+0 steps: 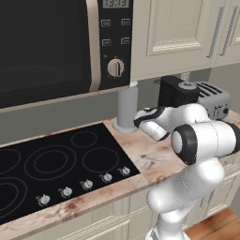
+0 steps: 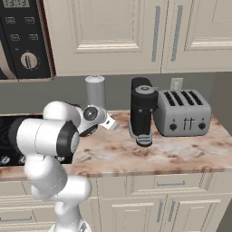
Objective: Move the drinks to the dining counter.
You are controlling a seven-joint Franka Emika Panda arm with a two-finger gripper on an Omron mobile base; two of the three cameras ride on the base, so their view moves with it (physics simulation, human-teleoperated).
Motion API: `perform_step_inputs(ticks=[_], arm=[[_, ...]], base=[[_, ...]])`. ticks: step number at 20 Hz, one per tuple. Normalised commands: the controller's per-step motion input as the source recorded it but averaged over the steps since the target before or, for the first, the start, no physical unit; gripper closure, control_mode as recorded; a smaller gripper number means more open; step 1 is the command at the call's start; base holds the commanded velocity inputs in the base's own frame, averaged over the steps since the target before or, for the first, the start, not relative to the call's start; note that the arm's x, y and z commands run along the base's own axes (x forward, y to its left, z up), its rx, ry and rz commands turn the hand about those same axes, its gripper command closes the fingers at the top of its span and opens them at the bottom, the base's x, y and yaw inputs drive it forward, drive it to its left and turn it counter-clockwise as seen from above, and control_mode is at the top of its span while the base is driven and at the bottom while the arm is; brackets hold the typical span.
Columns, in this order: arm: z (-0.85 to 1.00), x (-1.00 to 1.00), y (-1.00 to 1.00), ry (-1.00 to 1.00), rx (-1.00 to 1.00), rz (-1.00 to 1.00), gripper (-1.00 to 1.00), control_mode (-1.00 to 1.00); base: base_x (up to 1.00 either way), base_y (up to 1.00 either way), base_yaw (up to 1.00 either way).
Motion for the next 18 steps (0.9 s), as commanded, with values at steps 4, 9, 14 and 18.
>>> perform_step_inputs(ticks=[4,9,14,18], arm=[[0.34,-0.89,-0.14,-0.14,0.00,0.00,1.00,-1.00],[0.64,-0.78,-0.20,-0.02,0.00,0.00,1.00,-1.00],[0.61,-0.95,-0.27,0.02,-0.02,0.00,1.00,-1.00],[0.42,-1.00,-0.33,0.00,-0.04,0.00,1.00,-1.00]], base=[[0.00,0.00,0.00],[0.00,0.00,0.00],[0.00,0.00,0.00],[0.00,0.00,0.00]])
